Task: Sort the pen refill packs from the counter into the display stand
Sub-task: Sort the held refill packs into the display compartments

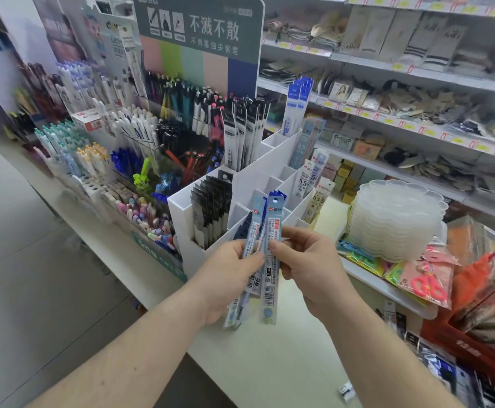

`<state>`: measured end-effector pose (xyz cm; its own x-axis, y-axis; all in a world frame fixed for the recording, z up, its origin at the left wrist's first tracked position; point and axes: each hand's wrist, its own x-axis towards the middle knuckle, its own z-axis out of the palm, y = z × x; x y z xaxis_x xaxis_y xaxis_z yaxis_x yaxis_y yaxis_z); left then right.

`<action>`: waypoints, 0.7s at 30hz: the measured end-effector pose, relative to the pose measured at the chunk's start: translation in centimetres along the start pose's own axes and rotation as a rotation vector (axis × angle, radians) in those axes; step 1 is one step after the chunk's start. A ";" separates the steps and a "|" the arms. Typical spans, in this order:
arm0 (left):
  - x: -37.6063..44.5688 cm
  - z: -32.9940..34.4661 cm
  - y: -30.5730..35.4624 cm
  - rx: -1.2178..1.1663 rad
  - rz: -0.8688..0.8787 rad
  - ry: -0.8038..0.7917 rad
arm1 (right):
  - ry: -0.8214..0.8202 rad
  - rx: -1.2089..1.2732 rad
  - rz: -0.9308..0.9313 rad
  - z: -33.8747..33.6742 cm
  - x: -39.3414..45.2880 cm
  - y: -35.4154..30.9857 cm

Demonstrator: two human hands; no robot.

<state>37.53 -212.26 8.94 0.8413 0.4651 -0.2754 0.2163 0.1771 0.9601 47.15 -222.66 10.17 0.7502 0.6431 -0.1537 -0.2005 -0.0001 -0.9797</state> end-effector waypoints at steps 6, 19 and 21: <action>-0.2 0.4 0.5 0.009 -0.014 0.113 | 0.060 0.049 -0.015 -0.4 0.3 0.8; -0.9 0.5 0.8 0.431 0.093 0.095 | -0.036 0.205 0.329 -0.9 0.1 1.4; -0.9 0.4 1.0 0.318 -0.004 0.083 | -0.063 0.220 0.307 -0.9 -0.2 1.1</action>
<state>37.18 -212.89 10.16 0.7996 0.5368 -0.2694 0.3743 -0.0947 0.9224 47.35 -223.41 9.00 0.5954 0.6846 -0.4205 -0.5452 -0.0401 -0.8373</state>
